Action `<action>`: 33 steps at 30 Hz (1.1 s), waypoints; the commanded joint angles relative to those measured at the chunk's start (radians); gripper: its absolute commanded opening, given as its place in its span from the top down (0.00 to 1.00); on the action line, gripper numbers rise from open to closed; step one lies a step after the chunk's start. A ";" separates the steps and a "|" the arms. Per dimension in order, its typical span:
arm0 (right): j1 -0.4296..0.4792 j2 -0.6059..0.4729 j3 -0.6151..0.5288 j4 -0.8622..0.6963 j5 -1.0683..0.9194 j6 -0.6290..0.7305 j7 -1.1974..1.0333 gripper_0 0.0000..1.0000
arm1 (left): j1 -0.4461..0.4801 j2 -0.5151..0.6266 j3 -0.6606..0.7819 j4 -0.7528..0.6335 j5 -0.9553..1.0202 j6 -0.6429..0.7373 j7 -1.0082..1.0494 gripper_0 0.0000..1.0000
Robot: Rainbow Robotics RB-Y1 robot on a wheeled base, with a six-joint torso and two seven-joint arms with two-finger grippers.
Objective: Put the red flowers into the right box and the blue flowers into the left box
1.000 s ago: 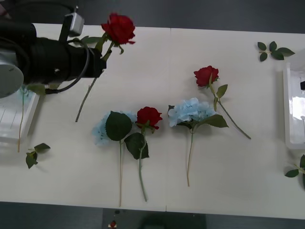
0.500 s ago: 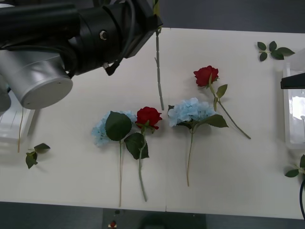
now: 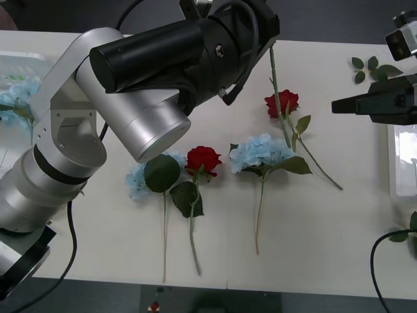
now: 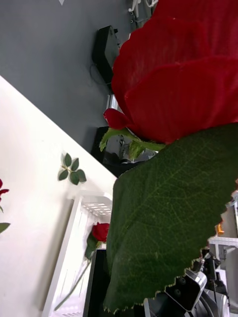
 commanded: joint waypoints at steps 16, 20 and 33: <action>-0.126 0.147 0.045 -0.030 0.076 -0.102 -0.067 0.00 | -0.033 -0.010 0.017 -0.011 -0.065 -0.001 0.067 1.00; -0.126 0.152 0.060 -0.030 0.076 -0.123 -0.070 0.00 | -0.033 -0.004 0.016 -0.011 -0.064 -0.001 0.064 1.00; -0.126 0.181 0.102 -0.030 0.087 -0.188 -0.085 1.00 | -0.033 -0.004 0.016 -0.011 -0.064 -0.001 0.064 1.00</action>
